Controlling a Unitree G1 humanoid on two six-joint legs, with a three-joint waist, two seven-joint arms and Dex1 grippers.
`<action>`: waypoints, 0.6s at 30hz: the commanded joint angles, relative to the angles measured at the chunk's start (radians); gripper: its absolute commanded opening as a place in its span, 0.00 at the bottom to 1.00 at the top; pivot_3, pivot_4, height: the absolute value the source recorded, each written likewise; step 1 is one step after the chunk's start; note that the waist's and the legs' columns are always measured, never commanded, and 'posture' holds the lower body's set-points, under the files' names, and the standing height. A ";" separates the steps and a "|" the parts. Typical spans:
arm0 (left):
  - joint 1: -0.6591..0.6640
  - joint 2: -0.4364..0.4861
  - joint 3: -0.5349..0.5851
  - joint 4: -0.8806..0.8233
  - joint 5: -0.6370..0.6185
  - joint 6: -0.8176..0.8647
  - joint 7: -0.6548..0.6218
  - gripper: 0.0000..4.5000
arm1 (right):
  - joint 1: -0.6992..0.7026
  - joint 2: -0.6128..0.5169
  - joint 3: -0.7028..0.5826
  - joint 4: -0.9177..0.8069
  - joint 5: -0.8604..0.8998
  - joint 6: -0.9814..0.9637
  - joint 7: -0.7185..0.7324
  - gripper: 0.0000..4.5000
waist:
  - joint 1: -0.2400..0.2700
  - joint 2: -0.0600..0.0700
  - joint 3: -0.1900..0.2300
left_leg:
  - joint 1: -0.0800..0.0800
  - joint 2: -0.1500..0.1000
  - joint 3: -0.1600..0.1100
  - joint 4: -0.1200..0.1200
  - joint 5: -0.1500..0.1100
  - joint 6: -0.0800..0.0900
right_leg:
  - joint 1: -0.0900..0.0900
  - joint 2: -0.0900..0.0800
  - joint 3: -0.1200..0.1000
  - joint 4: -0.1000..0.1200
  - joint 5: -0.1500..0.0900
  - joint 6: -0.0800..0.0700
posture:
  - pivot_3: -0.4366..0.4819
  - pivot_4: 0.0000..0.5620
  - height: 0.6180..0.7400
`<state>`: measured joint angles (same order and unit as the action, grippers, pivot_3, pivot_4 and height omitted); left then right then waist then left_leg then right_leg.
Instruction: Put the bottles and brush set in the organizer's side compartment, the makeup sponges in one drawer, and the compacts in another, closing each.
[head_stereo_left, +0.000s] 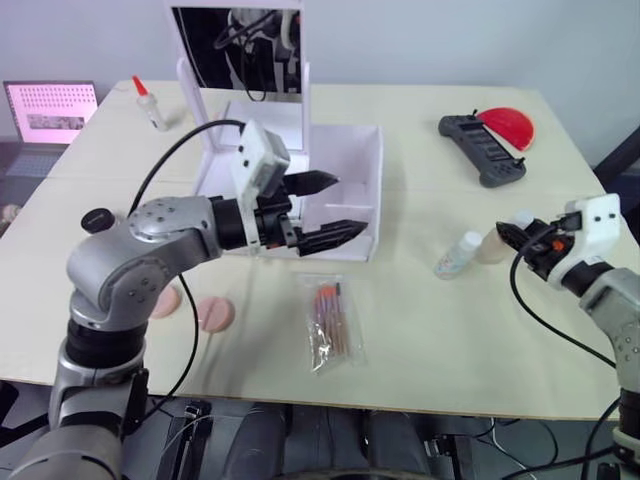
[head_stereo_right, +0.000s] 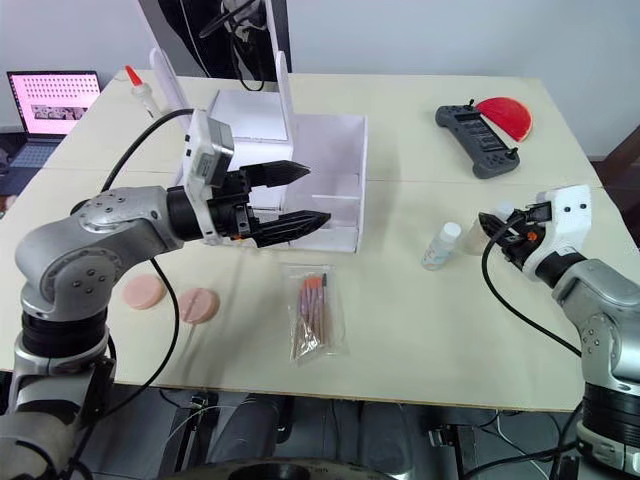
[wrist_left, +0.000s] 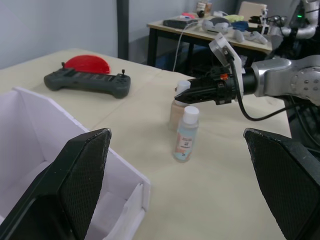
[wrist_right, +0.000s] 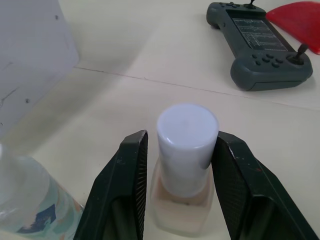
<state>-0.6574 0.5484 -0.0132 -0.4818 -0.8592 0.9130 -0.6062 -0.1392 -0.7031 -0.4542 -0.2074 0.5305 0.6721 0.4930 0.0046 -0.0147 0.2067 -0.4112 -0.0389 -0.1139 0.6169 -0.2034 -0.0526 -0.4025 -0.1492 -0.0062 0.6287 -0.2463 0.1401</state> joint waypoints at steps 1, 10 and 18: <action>0.014 0.000 0.035 -0.032 -0.010 -0.018 0.007 1.00 | -0.028 -0.017 -0.040 -0.013 0.024 -0.007 0.012 0.41 | -0.001 0.000 0.000 | 0.000 0.000 0.000 0.000 0.000 0.000 | 0.000 0.000 0.000 0.000 0.000 0.000 | 0.48 0.27 1.00; 0.032 0.011 0.045 -0.033 0.000 -0.023 0.009 1.00 | -0.032 -0.074 0.000 0.070 -0.035 -0.035 0.051 0.41 | 0.001 0.000 0.000 | 0.000 0.000 0.000 0.000 0.000 0.000 | 0.000 0.000 0.000 0.000 0.000 0.000 | 0.48 0.27 1.00; 0.042 0.024 0.057 -0.042 -0.002 -0.019 0.020 1.00 | -0.057 -0.057 0.028 0.118 -0.046 -0.074 0.075 0.41 | -0.003 0.000 0.000 | 0.000 0.000 0.000 0.000 0.000 0.000 | 0.000 0.000 0.000 0.000 0.000 0.000 | 0.48 0.27 1.00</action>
<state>-0.6115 0.5652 0.0155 -0.4909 -0.8584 0.9094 -0.5886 -0.1769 -0.7609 -0.4044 -0.0815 0.4845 0.6231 0.5636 0.0019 -0.0148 0.2067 -0.4111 -0.0390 -0.1138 0.6168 -0.2034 -0.0526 -0.4024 -0.1492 -0.0061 0.6288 -0.2463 0.1401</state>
